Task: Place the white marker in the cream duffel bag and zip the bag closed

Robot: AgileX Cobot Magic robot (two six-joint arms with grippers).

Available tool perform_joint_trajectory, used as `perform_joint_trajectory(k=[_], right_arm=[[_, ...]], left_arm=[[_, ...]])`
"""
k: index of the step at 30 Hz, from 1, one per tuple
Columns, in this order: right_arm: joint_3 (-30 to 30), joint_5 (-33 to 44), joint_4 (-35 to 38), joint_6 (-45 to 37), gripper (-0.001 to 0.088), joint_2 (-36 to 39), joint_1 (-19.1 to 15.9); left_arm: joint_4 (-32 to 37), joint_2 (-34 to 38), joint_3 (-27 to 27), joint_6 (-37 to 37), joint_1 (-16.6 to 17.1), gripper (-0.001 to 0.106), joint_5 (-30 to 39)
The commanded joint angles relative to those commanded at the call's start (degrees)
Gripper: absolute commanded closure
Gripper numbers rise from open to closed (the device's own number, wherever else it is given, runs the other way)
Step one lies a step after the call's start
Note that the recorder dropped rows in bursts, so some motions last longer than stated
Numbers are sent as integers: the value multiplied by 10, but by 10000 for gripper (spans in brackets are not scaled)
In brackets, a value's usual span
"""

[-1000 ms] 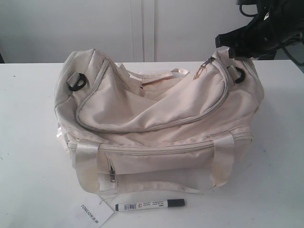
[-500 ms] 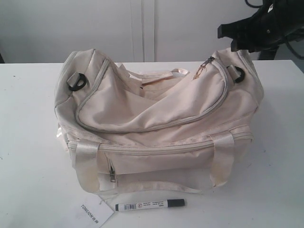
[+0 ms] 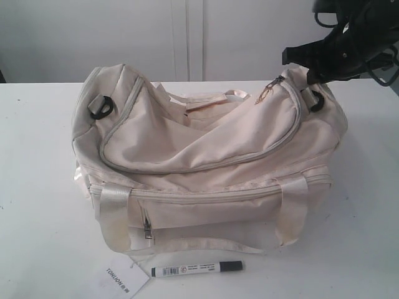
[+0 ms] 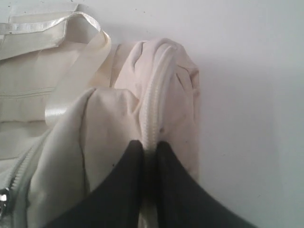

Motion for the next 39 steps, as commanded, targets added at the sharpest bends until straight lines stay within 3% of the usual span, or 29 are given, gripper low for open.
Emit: perform_joint_trajectory(k=[15,39], right_arm=[[-2,32,4,0,868,-77,0],[-1,-24,5,0,868,-59,0]], left_arm=[[0,0,0,0,0,1053,0],[0,0,0,0,0,1053,0]])
